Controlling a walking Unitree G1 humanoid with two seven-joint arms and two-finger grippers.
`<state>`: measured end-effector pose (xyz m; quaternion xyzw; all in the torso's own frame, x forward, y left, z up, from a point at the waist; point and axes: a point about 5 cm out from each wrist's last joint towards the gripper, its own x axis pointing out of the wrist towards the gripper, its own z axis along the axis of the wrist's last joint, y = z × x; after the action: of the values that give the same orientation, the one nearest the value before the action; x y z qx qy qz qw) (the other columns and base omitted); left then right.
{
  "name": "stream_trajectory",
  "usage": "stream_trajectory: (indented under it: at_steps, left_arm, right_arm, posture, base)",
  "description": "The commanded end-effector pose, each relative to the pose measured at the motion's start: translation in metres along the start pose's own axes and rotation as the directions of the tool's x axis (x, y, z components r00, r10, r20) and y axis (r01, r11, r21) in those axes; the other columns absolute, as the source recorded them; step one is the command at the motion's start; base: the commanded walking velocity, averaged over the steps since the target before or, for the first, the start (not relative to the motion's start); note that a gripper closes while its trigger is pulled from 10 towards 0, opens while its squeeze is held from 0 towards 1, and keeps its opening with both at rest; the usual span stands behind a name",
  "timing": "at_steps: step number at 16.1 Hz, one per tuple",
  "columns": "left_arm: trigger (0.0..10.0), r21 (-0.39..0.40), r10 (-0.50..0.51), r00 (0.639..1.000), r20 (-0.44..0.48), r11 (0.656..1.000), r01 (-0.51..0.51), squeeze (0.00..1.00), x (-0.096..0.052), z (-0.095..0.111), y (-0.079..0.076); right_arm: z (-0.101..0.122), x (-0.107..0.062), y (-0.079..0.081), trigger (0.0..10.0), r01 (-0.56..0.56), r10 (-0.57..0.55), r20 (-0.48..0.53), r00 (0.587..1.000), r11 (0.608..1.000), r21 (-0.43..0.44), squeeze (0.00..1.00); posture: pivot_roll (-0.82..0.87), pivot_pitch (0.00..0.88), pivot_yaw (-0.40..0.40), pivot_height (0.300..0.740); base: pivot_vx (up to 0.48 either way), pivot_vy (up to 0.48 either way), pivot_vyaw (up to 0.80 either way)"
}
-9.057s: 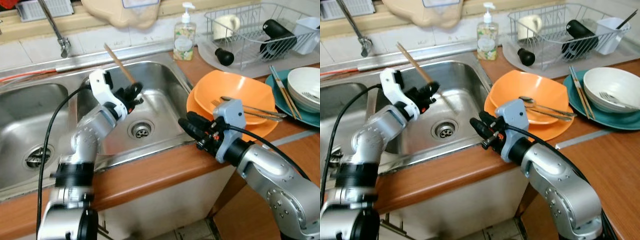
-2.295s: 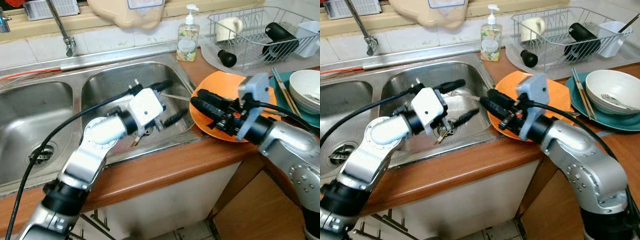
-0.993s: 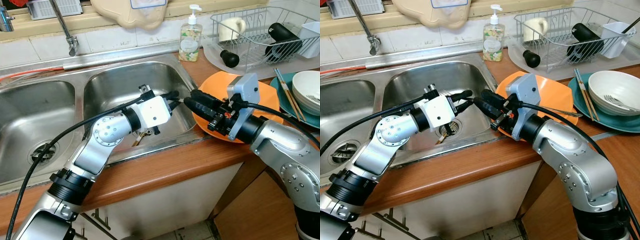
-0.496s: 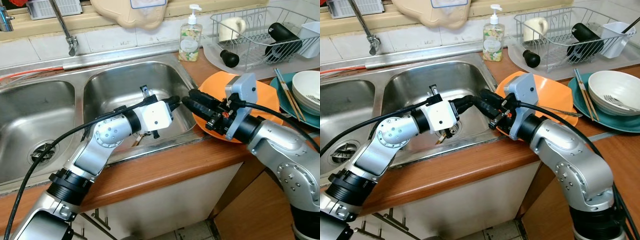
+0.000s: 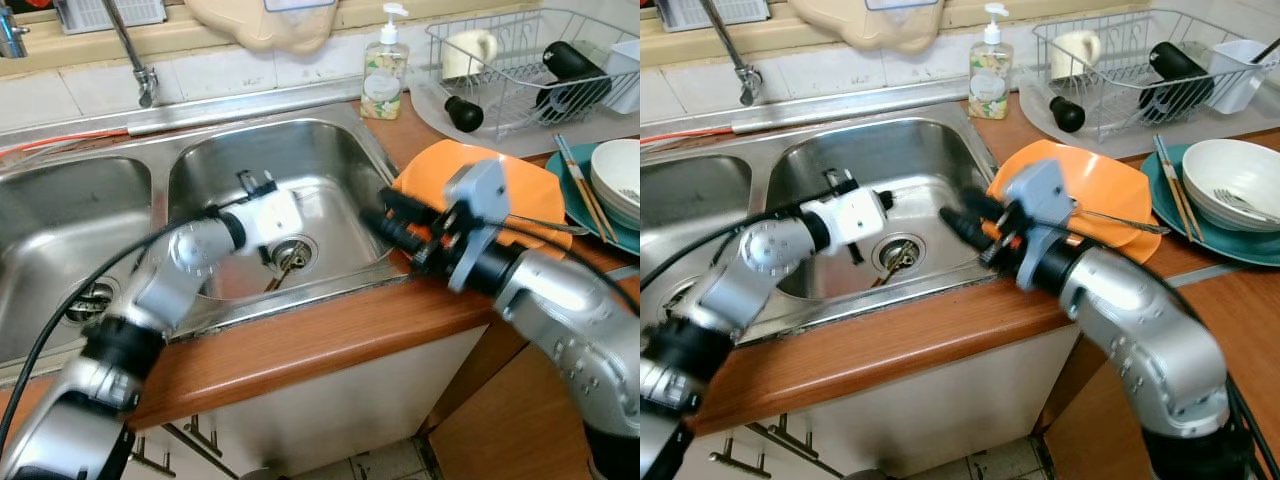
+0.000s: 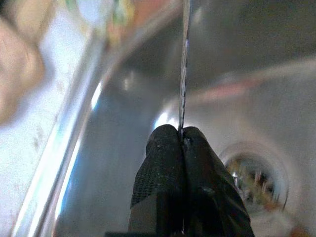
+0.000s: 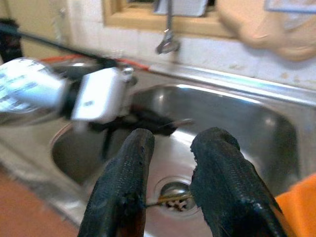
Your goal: Kitchen organization
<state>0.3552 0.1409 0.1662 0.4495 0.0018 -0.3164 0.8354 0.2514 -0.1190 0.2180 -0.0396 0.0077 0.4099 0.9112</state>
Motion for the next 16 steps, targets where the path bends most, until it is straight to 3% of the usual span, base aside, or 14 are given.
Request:
stream_trajectory:
  at_steps: [1,3,4,9,12,13,14,15,16]
  left_arm:
    - [10.0,0.006,-0.012,0.998,-0.054,1.0,0.012,0.0,0.002,-0.007,0.003]
    - [10.0,-0.063,-0.065,0.986,-0.156,0.996,0.055,0.0,0.01,-0.019,0.005]
    - [10.0,-0.075,-0.084,0.981,-0.174,0.995,0.072,1.0,0.013,-0.021,0.004]
    - [10.0,-0.127,-0.131,0.97,-0.206,0.986,0.107,1.0,0.018,-0.027,0.002]
    - [10.0,-0.203,-0.072,0.979,-0.189,0.979,0.033,1.0,0.018,-0.029,0.005]
    - [10.0,-0.386,0.067,0.987,-0.144,0.915,-0.118,1.0,0.018,-0.026,0.014]
    - [10.0,-0.451,0.118,0.986,-0.118,0.878,-0.159,0.96,0.017,-0.024,0.017]
    - [10.0,-0.541,0.229,0.971,-0.074,0.808,-0.232,0.08,0.012,-0.02,0.021]
    - [10.0,-0.602,0.315,0.947,-0.062,0.745,-0.287,0.0,0.008,-0.017,0.022]
  right_arm:
    - [0.001,0.0,0.006,10.0,-0.028,0.028,-0.007,1.0,0.999,-0.019,0.0]
    - [-0.003,0.002,0.013,10.0,-0.05,0.049,-0.034,0.998,0.998,-0.03,0.0]
    - [-0.004,0.003,0.014,10.0,-0.047,0.046,-0.042,0.998,0.999,-0.027,0.0]
    - [-0.008,0.004,0.014,10.0,-0.012,0.009,-0.065,0.998,0.999,-0.047,0.0]
    - [-0.007,0.005,0.012,10.0,0.052,-0.055,-0.053,0.997,0.997,-0.066,0.0]
    - [-0.003,0.007,0.009,10.0,0.14,-0.142,-0.017,0.99,0.986,-0.093,0.0]
    - [-0.002,0.007,0.01,10.0,0.159,-0.16,-0.006,0.987,0.982,-0.107,0.0]
    - [0.0,0.008,0.01,10.0,0.205,-0.204,0.021,0.979,0.97,-0.13,0.0]
    - [0.0,0.008,0.008,10.0,0.258,-0.256,0.033,0.966,0.957,-0.133,0.0]
  posture:
    - [-0.18,0.0,0.079,0.74]
    - [-0.18,0.0,0.08,0.74]
    - [-0.18,0.0,0.078,0.74]
    - [-0.18,0.0,0.076,0.74]
    - [-0.18,0.0,0.069,0.74]
    - [-0.18,0.0,0.069,0.74]
    - [-0.18,0.0,0.073,0.74]
    - [-0.18,0.0,0.072,0.74]
    - [-0.17,0.0,0.07,0.74]
  base:
    - [0.0,0.0,0.0]
    - [0.0,0.0,0.0]
    - [0.0,0.0,0.0]
    - [0.0,0.0,0.0]
    - [0.0,0.0,0.0]
    - [0.0,0.0,0.0]
    - [0.0,0.0,0.0]
    - [0.0,0.0,0.0]
    - [0.0,0.0,0.0]
